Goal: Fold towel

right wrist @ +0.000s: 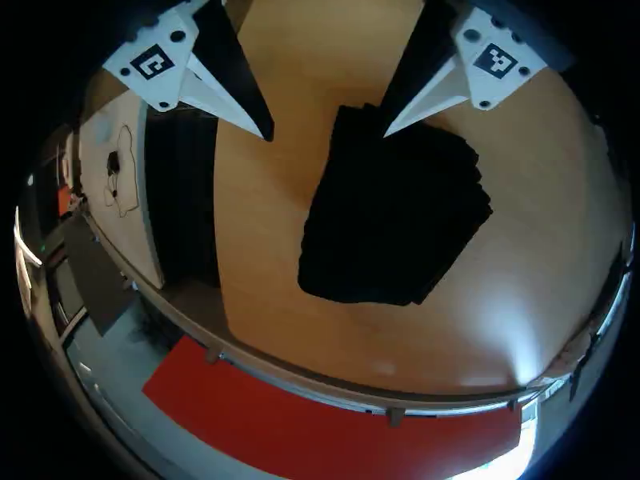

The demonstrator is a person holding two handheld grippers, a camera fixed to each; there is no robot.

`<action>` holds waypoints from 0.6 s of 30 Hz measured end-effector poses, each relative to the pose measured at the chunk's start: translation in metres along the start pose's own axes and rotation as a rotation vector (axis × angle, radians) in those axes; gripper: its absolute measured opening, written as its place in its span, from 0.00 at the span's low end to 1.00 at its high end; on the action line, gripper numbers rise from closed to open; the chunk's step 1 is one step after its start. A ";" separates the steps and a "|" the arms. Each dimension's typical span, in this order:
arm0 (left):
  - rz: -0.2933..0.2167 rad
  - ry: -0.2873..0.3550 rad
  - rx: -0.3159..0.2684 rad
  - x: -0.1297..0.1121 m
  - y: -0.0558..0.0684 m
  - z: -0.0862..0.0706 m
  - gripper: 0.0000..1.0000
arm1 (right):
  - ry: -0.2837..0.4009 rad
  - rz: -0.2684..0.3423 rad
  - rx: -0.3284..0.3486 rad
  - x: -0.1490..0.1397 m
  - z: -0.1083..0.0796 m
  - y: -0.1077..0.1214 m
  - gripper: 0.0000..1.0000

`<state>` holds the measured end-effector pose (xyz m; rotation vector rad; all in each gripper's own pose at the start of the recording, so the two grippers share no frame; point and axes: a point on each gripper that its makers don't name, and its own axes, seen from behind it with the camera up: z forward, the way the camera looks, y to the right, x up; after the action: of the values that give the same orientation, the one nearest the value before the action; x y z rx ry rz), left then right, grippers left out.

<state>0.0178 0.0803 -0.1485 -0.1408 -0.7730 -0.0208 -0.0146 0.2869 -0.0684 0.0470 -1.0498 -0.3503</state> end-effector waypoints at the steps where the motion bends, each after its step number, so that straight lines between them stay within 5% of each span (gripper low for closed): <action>1: 0.000 0.001 0.000 0.000 0.000 0.000 0.96 | 0.002 0.002 0.000 0.000 -0.001 0.000 0.96; 18: 0.000 0.013 -0.012 0.003 -0.003 -0.002 0.96 | 0.041 0.039 0.010 0.010 -0.015 -0.012 0.96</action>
<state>0.0210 0.0771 -0.1475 -0.1524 -0.7604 -0.0260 -0.0005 0.2710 -0.0696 0.0428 -1.0101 -0.3079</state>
